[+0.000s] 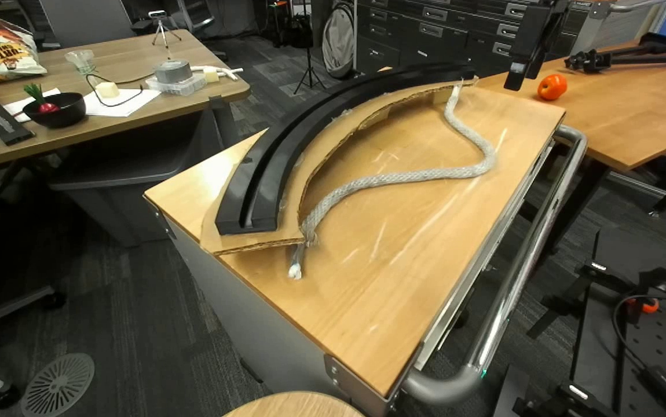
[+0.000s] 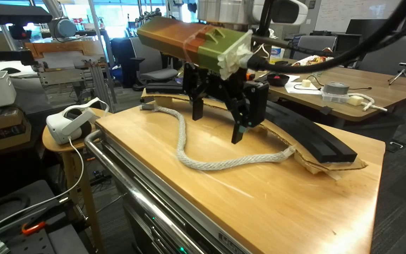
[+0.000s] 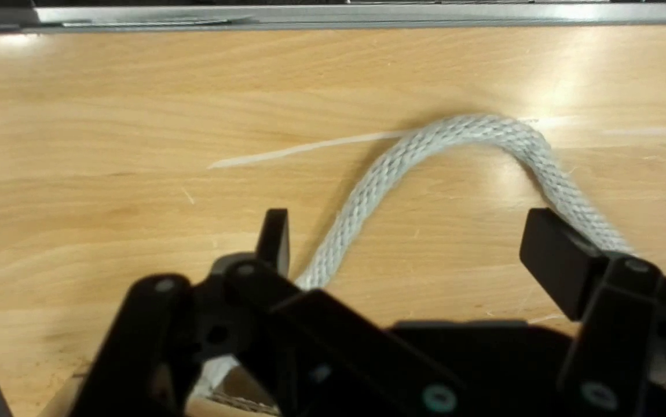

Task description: Put the white rope on the cardboard

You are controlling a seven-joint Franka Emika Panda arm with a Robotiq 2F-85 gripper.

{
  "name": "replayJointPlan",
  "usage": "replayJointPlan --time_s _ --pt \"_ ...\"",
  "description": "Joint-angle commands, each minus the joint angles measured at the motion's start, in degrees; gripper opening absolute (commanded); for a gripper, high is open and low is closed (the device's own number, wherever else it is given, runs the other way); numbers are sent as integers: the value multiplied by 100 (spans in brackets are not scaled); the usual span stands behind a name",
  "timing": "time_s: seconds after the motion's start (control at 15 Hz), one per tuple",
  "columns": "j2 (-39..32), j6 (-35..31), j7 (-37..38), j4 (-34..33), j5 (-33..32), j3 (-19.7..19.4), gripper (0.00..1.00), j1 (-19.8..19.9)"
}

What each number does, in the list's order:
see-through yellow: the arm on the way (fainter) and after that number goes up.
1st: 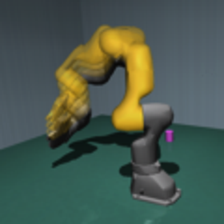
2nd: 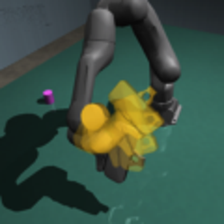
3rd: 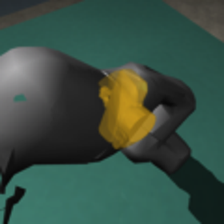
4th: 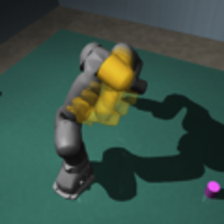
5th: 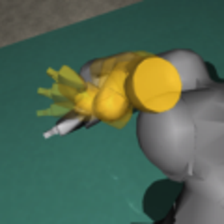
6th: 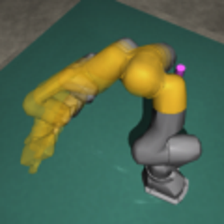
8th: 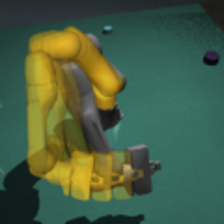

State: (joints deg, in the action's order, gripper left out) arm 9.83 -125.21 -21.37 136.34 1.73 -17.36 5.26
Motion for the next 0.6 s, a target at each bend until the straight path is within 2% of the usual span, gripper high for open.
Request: replayJointPlan --time_s 0.0,0.07,0.13,0.33,0.53 --pt "-502 396 926 -555 145 194 100 267" --pt "-420 452 122 -570 748 159 100 149" --pt "-313 165 470 -243 251 229 100 283" --pt "-405 284 251 -415 612 270 100 264" --pt "-705 247 1553 -812 29 445 100 323"
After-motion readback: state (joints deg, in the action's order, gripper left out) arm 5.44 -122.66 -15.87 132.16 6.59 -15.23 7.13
